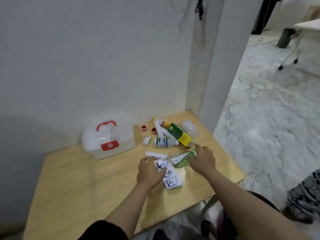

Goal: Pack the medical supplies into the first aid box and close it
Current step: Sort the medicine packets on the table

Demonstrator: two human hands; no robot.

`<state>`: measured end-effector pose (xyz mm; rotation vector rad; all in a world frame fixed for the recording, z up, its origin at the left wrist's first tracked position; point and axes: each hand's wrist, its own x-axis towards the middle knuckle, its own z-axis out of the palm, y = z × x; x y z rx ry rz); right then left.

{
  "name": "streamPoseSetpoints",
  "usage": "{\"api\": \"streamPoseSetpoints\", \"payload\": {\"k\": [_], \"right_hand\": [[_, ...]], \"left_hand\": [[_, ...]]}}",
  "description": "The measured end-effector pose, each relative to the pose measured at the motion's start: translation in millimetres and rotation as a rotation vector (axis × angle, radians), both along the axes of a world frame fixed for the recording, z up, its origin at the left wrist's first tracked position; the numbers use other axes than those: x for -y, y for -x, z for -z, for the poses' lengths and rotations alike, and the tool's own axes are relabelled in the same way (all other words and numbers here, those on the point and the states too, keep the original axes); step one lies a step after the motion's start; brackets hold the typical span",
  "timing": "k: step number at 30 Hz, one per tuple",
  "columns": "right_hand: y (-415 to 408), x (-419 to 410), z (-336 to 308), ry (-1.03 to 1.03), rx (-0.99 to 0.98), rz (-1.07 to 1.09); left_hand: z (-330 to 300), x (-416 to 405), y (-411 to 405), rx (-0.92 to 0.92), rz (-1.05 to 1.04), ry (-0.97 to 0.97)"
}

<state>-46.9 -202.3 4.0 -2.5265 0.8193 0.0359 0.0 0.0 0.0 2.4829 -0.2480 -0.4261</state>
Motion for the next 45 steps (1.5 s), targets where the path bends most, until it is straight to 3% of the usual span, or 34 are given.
{"api": "streamPoseSetpoints", "payload": {"k": [4, 10, 22, 26, 31, 45], "right_hand": [[4.0, -5.1, 24.8, -0.005, -0.045, 0.104], [2.1, -21.3, 55.6, -0.019, -0.026, 0.187], [30.1, -25.2, 61.3, -0.103, 0.281, 0.202], [44.0, -34.4, 50.2, -0.269, 0.430, 0.266], [51.3, -32.0, 50.2, -0.367, 0.464, 0.411], [82.6, -2.0, 30.3, -0.595, 0.589, 0.481]], "left_hand": [[22.7, 6.9, 18.4, -0.070, -0.071, -0.033], [46.1, 16.4, 35.4, -0.007, -0.090, -0.112], [48.7, 12.2, 37.9, 0.045, -0.153, -0.029], [47.7, 11.5, 42.2, 0.016, -0.146, 0.097], [43.7, 11.5, 50.0, -0.091, -0.198, 0.290], [19.3, 37.2, 59.0, -0.012, 0.013, 0.425]]}}
